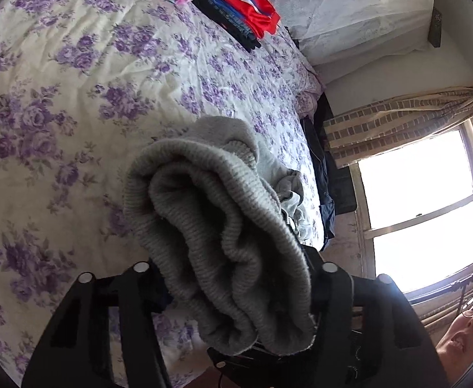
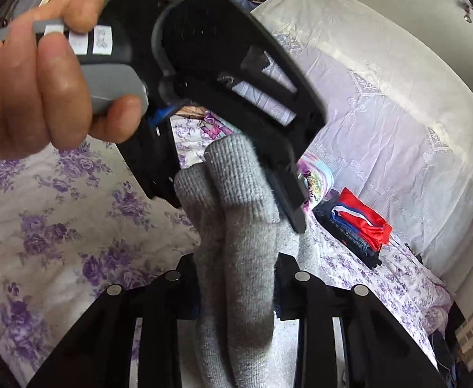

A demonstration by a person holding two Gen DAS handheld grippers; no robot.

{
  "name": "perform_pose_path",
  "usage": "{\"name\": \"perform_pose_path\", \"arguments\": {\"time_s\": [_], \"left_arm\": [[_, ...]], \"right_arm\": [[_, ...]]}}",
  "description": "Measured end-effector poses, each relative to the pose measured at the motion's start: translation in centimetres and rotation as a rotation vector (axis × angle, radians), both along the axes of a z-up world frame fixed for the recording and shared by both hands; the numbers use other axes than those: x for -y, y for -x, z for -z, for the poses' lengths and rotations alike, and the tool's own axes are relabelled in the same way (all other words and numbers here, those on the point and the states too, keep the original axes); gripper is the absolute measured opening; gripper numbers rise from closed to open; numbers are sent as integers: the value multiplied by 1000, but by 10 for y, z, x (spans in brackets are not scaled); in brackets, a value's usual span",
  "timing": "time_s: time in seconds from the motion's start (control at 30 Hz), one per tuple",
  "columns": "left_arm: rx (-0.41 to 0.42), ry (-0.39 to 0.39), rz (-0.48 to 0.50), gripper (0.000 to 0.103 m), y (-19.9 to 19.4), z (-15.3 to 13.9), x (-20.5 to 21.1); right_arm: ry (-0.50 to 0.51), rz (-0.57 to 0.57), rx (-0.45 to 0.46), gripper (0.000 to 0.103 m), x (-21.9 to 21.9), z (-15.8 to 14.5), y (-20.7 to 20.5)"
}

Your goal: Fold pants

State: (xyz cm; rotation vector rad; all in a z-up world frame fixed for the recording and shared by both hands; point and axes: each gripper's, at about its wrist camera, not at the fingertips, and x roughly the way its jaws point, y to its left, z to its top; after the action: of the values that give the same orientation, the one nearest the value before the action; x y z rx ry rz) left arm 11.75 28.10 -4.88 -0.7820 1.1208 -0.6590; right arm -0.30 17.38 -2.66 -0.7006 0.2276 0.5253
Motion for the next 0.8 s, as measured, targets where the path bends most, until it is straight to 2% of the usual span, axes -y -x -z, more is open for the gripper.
{"name": "perform_pose_path", "arguments": {"time_s": [0.1,0.37,0.6,0.8], "left_arm": [[43,-28,4,44,5,-12,10],[146,-57,13,43,13,-58,50],[223,-101,65,43,5,-94,116],[257,-166,137,43,-12,-105,188]], "right_arm": [[-48,-4,-6,31,11,-6,4],[-206,25,44,31,54,-36,9],[-415,82,34,32,116,-60,3],[-583,167,2,32,181,-63,-7]]}}
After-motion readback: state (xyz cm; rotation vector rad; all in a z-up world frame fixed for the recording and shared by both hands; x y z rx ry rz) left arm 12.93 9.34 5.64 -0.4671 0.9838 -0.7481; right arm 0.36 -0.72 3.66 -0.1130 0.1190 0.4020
